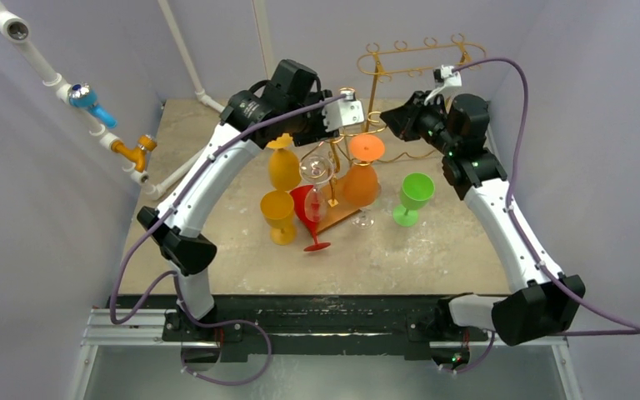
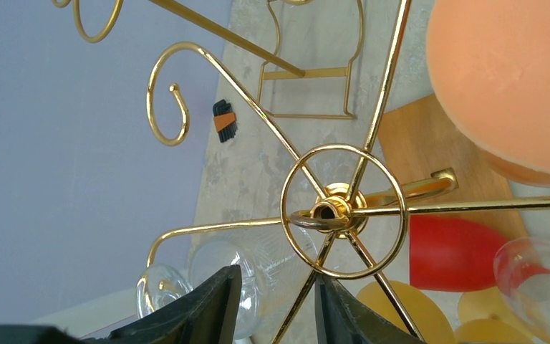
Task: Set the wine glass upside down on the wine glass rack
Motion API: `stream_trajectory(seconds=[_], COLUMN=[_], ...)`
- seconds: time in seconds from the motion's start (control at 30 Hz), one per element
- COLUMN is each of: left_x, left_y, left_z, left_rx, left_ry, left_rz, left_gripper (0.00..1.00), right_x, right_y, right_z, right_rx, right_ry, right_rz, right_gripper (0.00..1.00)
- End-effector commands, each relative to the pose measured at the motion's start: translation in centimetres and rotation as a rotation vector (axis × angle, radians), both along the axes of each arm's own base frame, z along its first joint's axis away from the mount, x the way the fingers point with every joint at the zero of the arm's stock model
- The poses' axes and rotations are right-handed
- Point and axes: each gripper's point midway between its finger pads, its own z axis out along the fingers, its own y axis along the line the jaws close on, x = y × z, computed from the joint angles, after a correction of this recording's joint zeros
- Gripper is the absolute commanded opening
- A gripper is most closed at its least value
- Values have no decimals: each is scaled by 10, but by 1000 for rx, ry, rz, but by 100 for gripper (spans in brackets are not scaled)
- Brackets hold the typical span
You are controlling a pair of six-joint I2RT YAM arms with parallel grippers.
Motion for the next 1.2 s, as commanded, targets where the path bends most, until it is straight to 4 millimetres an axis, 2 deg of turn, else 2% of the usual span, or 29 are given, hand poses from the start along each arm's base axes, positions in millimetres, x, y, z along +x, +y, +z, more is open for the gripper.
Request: stream_trajectory(seconds=[0.0,0.1,0.4,0.7,1.0,1.17], left_x=[35,40,51,57,59,58], left_y=[87,82,70,56,41,34], left_z=[27,28,22,30,31,31], left_rx=[175,160,143,106,86,82], left_ry=[-206,-218,-218,-252,-268,-272], left_rz=[508,508,491,465,428,411], left_gripper=[44,43,41,41,41,41], right_x=[-35,-42,-61,-79,-97,-106], right_y=[17,15,11,16,32,41], right_z=[-20,-26,-27,-34,-32,-39], right_rx=[7,4,14,64,72,63], right_ry=[85,94,93,129,139,156], right_rz=[119,116,122,158,202,225], right_gripper=[0,0,0,0,0,0])
